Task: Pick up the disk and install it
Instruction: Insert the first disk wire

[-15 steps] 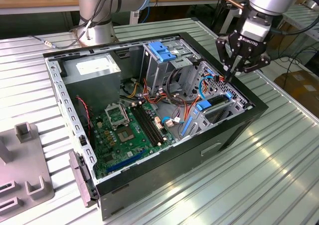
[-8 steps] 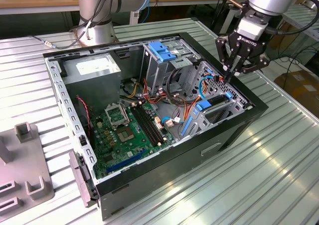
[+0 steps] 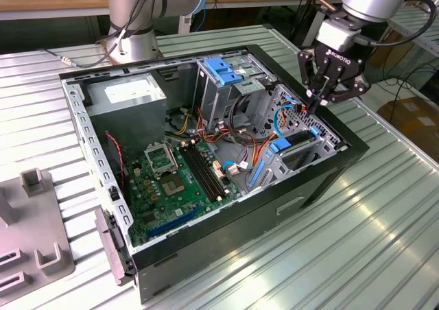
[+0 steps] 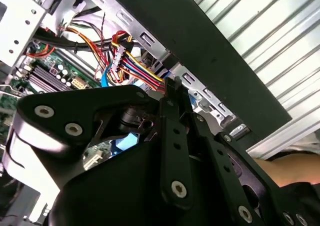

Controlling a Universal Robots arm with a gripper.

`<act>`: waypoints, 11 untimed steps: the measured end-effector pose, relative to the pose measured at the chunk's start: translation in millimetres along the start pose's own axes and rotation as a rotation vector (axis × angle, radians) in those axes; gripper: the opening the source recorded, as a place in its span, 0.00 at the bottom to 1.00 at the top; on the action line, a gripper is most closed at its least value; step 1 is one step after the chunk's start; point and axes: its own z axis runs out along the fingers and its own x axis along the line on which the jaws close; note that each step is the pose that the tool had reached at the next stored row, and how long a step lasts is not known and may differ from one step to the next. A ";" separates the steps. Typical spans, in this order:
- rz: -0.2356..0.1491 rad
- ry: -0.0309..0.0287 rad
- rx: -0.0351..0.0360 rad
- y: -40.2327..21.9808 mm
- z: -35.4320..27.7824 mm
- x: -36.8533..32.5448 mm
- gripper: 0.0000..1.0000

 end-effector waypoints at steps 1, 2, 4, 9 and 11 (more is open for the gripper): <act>0.023 -0.0002 -0.0012 0.0 0.1 0.0 0.17; 0.044 -0.0003 -0.0023 0.0 0.2 0.0 0.17; 0.070 -0.0006 -0.0036 0.1 0.3 -0.1 0.17; 0.075 -0.0006 -0.0040 0.2 0.3 -0.1 0.17; 0.078 -0.0007 -0.0042 0.2 0.4 -0.1 0.17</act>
